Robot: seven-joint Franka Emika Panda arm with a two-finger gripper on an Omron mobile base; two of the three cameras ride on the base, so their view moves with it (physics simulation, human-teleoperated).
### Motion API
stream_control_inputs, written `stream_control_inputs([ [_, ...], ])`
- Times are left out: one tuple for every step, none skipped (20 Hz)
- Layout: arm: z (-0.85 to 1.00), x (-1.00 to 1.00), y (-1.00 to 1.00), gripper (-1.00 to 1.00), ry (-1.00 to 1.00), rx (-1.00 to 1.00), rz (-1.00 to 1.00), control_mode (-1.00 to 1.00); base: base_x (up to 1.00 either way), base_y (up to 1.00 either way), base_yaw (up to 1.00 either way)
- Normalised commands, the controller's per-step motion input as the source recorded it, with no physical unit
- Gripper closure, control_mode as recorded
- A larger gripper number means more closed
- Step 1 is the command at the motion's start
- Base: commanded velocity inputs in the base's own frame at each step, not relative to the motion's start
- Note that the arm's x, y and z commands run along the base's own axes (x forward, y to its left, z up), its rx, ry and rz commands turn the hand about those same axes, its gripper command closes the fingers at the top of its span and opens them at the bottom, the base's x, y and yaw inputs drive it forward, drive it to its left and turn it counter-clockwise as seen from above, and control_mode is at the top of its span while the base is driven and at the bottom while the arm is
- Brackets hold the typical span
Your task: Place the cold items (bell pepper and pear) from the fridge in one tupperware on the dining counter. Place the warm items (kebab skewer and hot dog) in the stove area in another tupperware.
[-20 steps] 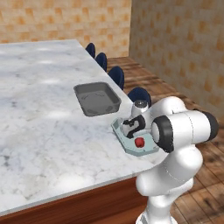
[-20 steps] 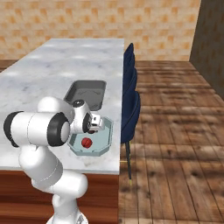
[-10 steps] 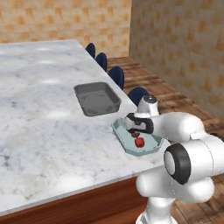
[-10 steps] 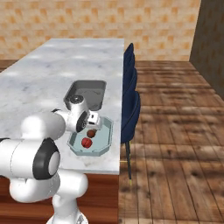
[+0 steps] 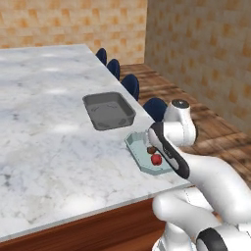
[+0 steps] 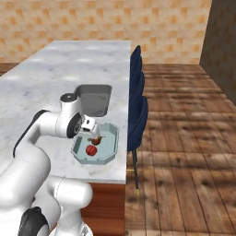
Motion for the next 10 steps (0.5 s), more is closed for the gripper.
stream_control_inputs([
  [0.49, -0.76, 0.11, -1.00, 0.55, -0.09, 0.00, -1.00, 0.00, 0.00, 0.00],
  [0.42, -1.00, 0.14, -1.00, 0.45, -0.08, 0.00, -1.00, 0.00, 0.00, 0.00],
  [0.47, -1.00, 0.19, -1.00, 0.18, -0.07, 0.00, -1.00, 0.00, 0.00, 0.00],
  [0.47, -1.00, 0.06, -1.00, 0.05, -0.03, 0.00, -1.00, 0.00, 0.00, 0.00],
  [0.49, -1.00, 0.00, -1.00, 0.00, -0.01, 0.00, -1.00, 0.00, 0.00, 0.00],
  [0.47, -1.00, 0.01, -1.00, 0.00, -0.02, 0.00, -1.00, 0.00, 0.00, 0.00],
  [0.31, -1.00, 0.00, -1.00, 0.00, -0.01, 0.00, -1.00, 0.00, 0.00, 0.00],
  [0.00, -1.00, 0.00, -1.00, 0.00, 0.00, 0.00, -1.00, 0.00, 0.00, 0.00],
  [0.00, -1.00, -0.10, -1.00, -0.02, 0.00, 0.00, -1.00, 0.00, 0.00, 0.00],
  [-0.11, -1.00, -0.09, -1.00, -0.08, 0.00, 0.00, -1.00, 0.00, 0.00, 0.00],
])
